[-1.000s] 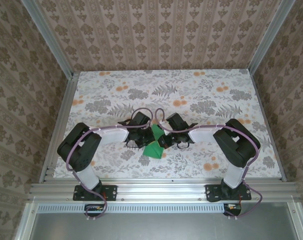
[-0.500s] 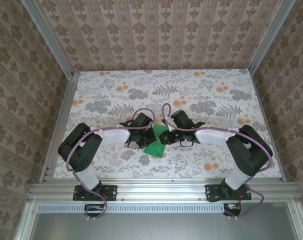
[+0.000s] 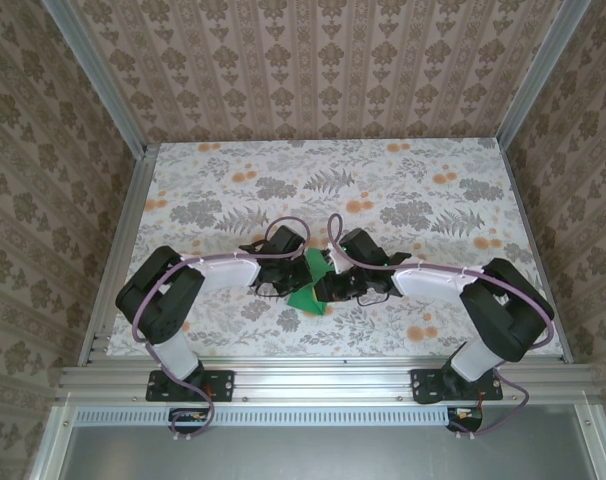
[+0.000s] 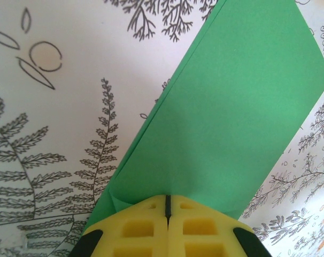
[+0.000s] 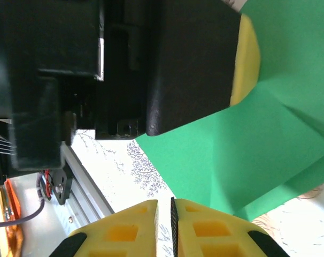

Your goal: Fold a paper plane with a square sheet of paper (pick it up from the middle)

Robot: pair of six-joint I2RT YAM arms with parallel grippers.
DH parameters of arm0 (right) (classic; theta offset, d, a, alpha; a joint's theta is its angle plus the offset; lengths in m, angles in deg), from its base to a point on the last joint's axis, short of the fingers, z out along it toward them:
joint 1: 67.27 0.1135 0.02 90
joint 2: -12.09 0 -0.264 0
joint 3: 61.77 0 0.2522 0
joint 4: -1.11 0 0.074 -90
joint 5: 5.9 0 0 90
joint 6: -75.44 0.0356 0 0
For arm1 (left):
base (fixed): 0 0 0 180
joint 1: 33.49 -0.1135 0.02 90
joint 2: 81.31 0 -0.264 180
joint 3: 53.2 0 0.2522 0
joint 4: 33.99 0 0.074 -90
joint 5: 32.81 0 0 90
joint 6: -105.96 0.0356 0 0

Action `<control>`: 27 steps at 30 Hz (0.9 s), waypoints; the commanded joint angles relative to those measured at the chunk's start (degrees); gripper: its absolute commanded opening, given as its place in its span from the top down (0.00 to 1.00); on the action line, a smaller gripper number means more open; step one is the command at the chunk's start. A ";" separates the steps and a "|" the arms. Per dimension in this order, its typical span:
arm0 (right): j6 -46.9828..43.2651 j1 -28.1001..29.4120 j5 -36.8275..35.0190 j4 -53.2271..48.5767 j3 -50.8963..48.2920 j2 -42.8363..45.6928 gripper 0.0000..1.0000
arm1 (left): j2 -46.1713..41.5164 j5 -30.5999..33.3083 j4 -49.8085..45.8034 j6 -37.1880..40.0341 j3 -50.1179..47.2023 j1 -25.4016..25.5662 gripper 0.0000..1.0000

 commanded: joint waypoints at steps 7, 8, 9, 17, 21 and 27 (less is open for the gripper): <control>2.27 0.37 2.28 -2.99 1.65 -5.32 0.84 | 0.87 1.10 -6.04 1.36 -0.61 0.75 0.99; 1.98 0.33 1.72 -3.52 1.69 -5.58 0.84 | 0.81 1.15 -6.04 1.31 -0.75 0.74 0.99; 1.62 0.35 1.48 -4.13 1.69 -5.80 0.84 | 0.81 1.15 -6.05 1.30 -0.81 0.74 0.99; -0.71 0.37 0.11 -7.55 1.87 -6.37 0.84 | 0.81 0.97 -6.02 1.30 -0.85 0.69 1.00; -0.90 0.37 0.55 -8.01 2.80 -6.50 0.84 | 0.77 1.04 -6.13 1.31 -1.08 0.83 1.00; -0.54 0.49 0.15 -9.36 3.64 -1.86 0.83 | 0.51 1.47 -6.30 0.74 -1.45 0.81 1.00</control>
